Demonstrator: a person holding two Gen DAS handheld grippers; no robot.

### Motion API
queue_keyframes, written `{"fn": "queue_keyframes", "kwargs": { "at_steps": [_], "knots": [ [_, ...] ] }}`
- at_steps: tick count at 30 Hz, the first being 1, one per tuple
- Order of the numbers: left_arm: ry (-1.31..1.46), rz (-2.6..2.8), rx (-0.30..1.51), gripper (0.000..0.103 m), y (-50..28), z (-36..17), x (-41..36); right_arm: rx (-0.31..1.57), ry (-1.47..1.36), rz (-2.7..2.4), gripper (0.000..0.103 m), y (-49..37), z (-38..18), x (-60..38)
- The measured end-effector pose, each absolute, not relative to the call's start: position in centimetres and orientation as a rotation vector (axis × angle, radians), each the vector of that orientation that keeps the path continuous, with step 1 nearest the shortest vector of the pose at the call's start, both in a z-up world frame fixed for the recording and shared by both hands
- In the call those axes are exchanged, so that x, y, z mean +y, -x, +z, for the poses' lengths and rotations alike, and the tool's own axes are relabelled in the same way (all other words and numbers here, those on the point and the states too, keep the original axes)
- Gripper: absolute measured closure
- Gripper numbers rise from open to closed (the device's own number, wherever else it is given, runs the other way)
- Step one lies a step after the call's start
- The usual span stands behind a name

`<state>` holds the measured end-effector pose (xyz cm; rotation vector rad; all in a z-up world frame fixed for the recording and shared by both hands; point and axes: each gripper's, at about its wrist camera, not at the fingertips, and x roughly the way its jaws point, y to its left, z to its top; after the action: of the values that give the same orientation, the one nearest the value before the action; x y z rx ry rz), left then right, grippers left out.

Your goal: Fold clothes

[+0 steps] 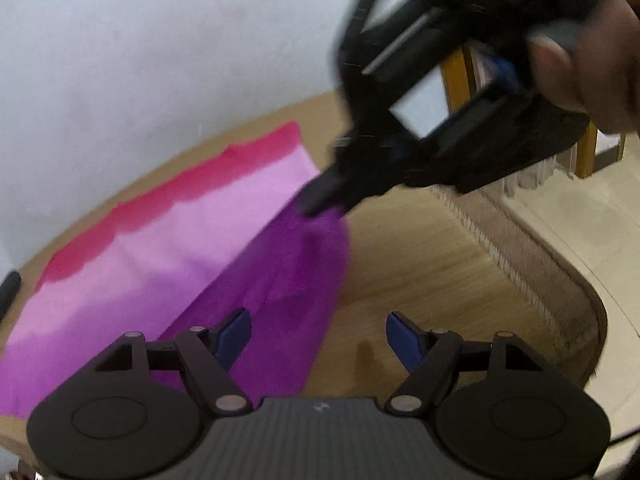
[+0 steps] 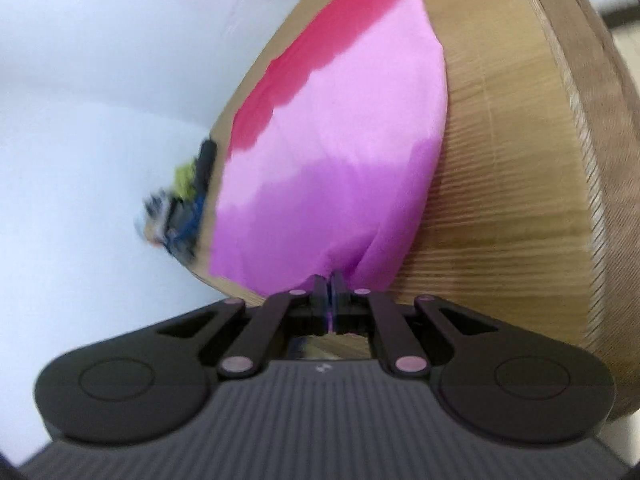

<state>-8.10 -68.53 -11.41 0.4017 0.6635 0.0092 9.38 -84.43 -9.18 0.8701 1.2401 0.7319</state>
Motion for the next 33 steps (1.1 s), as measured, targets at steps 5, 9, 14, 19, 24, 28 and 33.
{"fn": "queue_keyframes", "kwargs": {
  "at_steps": [5, 9, 14, 19, 24, 28, 33],
  "knots": [
    [-0.421, 0.175, 0.624, 0.066, 5.6, -11.9, -67.7, 1.289, -1.003, 0.592, 0.099, -10.2, -8.2, -84.5],
    [-0.306, 0.122, 0.627, 0.085, 7.2, -9.8, -66.0, 1.199, -0.823, 0.581, 0.096, -10.1, -5.9, -84.1],
    [-0.194, -0.066, 0.656, 0.085, 10.7, -8.1, -66.3, 1.134, -0.536, 0.691, 0.096, -9.1, -4.6, -82.4],
    [-0.194, -0.070, 0.725, 0.082, 11.6, -8.7, -66.2, 1.189, -0.331, 0.797, 0.095, -8.1, -5.8, -82.0],
    [-0.180, -0.032, 0.759, 0.068, 12.2, -8.7, -65.8, 1.312, -0.144, 0.874, 0.077, -7.3, -7.2, -82.7],
    [-0.198, -0.022, 0.772, 0.065, 12.5, -9.0, -66.3, 1.317, -0.152, 0.818, 0.067, -7.8, -8.3, -85.1],
    [-0.209, 0.010, 0.777, 0.062, 12.4, -9.0, -66.4, 1.323, -0.251, 0.712, 0.063, -9.4, -11.3, -86.0]
  ]
}}
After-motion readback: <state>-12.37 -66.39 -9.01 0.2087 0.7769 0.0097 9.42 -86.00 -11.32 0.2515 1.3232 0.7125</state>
